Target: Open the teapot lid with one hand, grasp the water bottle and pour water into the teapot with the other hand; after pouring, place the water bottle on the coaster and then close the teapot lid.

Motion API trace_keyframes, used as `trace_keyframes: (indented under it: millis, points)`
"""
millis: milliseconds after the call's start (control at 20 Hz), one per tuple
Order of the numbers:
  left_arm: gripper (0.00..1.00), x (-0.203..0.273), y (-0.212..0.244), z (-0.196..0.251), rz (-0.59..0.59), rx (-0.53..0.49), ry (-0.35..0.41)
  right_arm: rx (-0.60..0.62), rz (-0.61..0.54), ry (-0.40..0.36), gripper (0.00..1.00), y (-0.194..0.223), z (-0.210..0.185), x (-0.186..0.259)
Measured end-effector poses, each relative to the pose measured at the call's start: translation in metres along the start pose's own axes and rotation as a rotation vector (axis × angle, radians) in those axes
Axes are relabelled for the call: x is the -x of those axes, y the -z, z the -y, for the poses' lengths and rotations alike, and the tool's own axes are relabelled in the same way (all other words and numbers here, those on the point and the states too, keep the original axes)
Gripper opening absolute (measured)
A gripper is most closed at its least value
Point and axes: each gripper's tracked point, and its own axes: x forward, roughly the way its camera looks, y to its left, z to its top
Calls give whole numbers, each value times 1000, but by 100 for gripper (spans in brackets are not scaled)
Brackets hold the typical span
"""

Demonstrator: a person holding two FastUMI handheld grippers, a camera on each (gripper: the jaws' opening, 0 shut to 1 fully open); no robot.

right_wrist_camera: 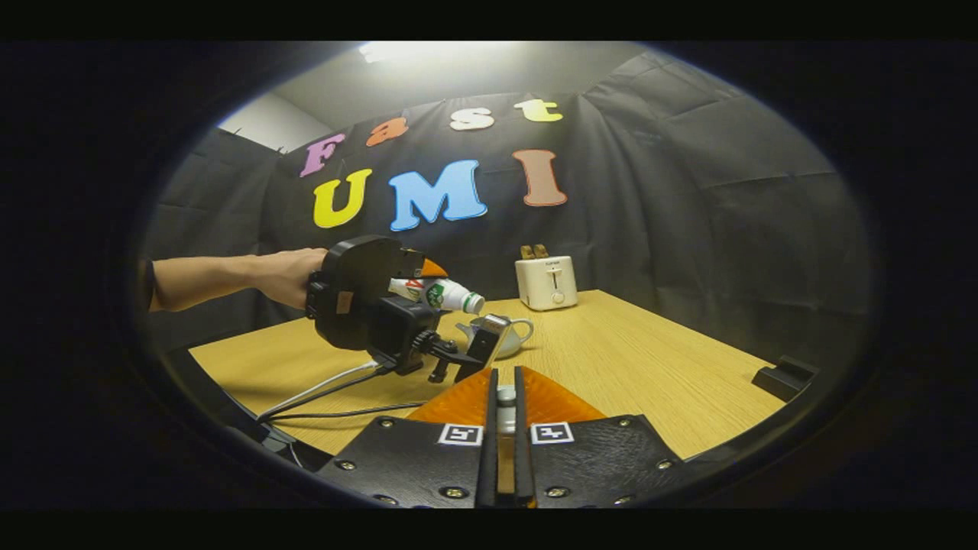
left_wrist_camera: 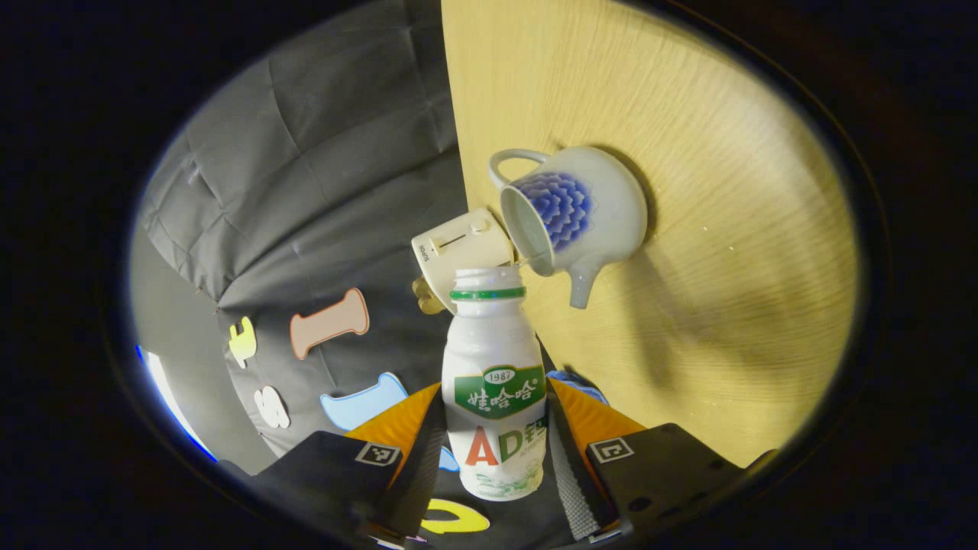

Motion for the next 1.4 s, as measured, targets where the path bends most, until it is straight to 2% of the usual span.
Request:
trace_keyframes:
  millis: [100, 150, 200, 250, 300, 350, 400, 450, 500, 550, 650, 750, 800, 850, 900, 950, 1000, 1100, 1150, 1200, 1250, 1350, 1400]
  points:
    - [80, 0, 0, 1, -1, 1, 2, 3, 0, -1, 8, 0, -1, 0]
    - [70, 0, 1, 0, -3, -1, 1, 4, 0, 0, 0, 0, 0, 1]
    - [75, 0, 1, 0, -2, -2, 1, 4, 1, 1, 9, 0, 0, 1]
    - [80, 1, 1, -1, -3, -4, 3, 4, 1, 2, 9, -1, 1, 1]
    - [80, 1, 0, -2, -2, -5, -1, 3, 1, 1, 8, 0, 0, 0]
    - [70, 0, -1, -1, 1, -3, 1, 3, 0, -1, 8, -1, 0, 1]
    - [80, -1, -2, 0, 6, 0, 2, 3, 0, -1, 4, -1, 0, 2]
    - [70, 0, -1, -1, 10, 4, 3, 3, 1, 0, 0, -1, 1, 1]
    - [75, -1, -2, 1, 16, 14, 6, 2, 1, 1, 0, 0, 1, 1]
    - [80, 0, -4, 1, 25, 29, 12, -1, 1, 0, 8, -1, 1, 1]
    - [80, -4, -6, 3, 43, 57, 19, -6, 2, -1, 0, -1, 2, 0]
    - [80, -5, -9, 5, 57, 78, 14, -8, 10, -1, 0, -2, 2, 0]
    - [80, -7, -12, 8, 71, 104, 19, -4, 21, -1, 24, -4, 2, 2]
    - [75, -8, -14, 10, 84, 135, 22, 1, 30, -3, 8, -7, 1, 3]
    - [77, -7, -13, 12, 92, 164, 25, 4, 39, -6, 24, -9, 0, 4]
    - [80, -7, -11, 9, 102, 188, 20, 5, 44, -8, 8, -10, 0, 4]
    - [80, -7, -12, 9, 109, 213, 16, 5, 45, -9, 0, -9, 0, 3]
    - [80, -8, -11, 10, 129, 290, 12, -8, 55, -9, 0, -14, 0, 4]
    - [77, -7, -9, 11, 137, 339, 9, -9, 66, -12, 8, -19, 0, 5]
    - [75, -7, -5, 13, 144, 394, 6, -1, 82, -10, 0, -24, -1, 7]
    - [80, -5, -2, 12, 154, 454, -4, 18, 93, -7, 0, -29, -2, 8]
    - [80, -3, 10, 14, 150, 586, -20, 60, 101, -10, 24, -35, -6, 3]
    - [80, 0, 15, 14, 151, 653, -33, 75, 97, -15, 25, -36, -9, -2]
